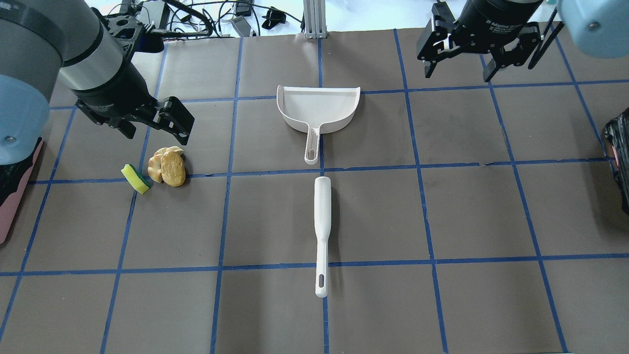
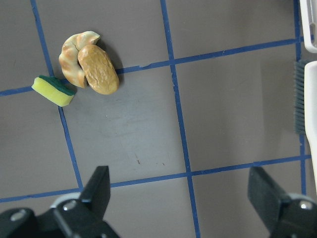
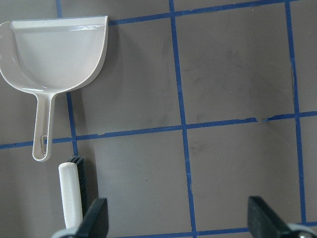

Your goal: Sweep and dump trash in nearest bin

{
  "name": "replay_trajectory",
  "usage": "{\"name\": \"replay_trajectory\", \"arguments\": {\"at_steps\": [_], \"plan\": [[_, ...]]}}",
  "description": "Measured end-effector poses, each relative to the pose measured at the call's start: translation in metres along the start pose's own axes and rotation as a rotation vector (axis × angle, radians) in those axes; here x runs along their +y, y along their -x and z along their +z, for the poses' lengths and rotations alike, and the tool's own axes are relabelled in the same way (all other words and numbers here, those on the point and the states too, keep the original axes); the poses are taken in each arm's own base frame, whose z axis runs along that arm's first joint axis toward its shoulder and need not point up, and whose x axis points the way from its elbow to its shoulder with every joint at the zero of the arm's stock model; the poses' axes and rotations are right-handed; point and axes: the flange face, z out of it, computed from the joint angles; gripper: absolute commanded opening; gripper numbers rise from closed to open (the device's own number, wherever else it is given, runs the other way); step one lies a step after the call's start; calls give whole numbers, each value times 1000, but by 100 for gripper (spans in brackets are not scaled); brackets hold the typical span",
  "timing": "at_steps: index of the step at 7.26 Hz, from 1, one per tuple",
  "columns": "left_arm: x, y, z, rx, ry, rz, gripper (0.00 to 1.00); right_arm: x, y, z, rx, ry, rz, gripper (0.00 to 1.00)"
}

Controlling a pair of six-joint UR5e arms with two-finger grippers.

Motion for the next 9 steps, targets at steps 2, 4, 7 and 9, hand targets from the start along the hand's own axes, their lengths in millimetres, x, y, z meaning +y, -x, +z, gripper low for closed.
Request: {"name": "replay_trajectory", "arguments": {"at_steps": [2,4,7,9], "plan": [[0,0,1,3,3,-8,100,0,0,0,0,-1,0,100],[0,0,2,5,6,-6,100,0,0,0,0,0,0,100],[0,0,4,5,12,-1,100,0,0,1,1,4,2,100],[0,0,6,1,13,-9,100,1,0,2,2,16,6,100]]}}
